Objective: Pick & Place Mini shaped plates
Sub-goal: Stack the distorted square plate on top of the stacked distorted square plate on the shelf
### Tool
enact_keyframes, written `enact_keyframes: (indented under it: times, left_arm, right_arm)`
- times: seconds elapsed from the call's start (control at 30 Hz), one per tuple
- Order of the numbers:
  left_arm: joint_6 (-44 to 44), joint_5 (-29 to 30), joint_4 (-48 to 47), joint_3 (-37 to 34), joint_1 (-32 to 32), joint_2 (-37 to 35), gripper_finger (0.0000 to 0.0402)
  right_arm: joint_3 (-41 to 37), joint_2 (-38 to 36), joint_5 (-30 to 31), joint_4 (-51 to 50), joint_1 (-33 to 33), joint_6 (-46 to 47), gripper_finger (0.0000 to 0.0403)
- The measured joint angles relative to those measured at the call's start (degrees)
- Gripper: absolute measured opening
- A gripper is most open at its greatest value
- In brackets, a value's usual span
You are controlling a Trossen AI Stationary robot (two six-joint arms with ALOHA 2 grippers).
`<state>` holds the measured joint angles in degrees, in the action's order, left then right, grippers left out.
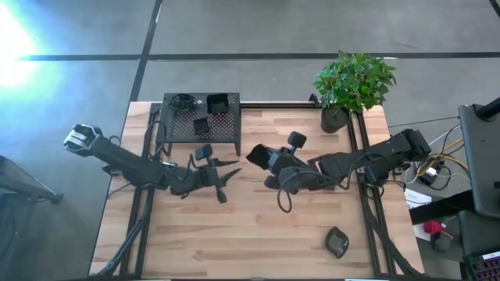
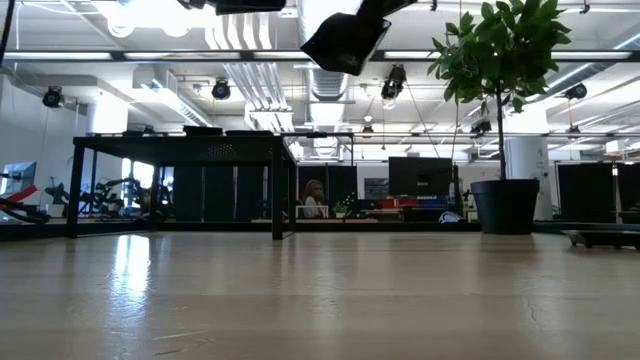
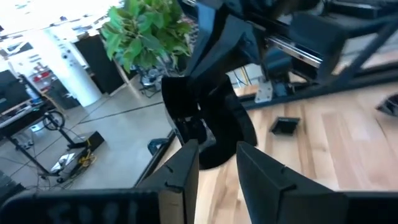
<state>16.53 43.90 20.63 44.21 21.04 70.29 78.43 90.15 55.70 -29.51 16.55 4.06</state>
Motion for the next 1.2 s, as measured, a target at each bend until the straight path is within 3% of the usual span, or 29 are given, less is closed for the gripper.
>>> enact_keyframes:
  times: [0.17,0.43,0.67,1.2]
  left_arm:
    - [-0.41,0.57,5.02,0.54,-1.59,2.66,0.0106]
    - [-2.66,1.64,5.29,5.69,-4.04,8.1,0.0105]
    - [-2.96,9.1,5.25,9.91,-6.15,12.72,0.0105]
    - [-5.04,8.51,3.33,11.89,-7.83,15.16,0.0103]
  right_arm:
    - [0.0,0.0,-0.03,1.96,-0.12,-1.46,0.0011]
    - [0.0,0.02,-0.06,2.7,-0.12,-1.77,0.0011]
    - [0.0,0.02,-0.16,2.88,-0.1,-3.23,0.0011]
    - [0.0,0.02,-0.17,3.34,-0.08,-4.77,0.0011]
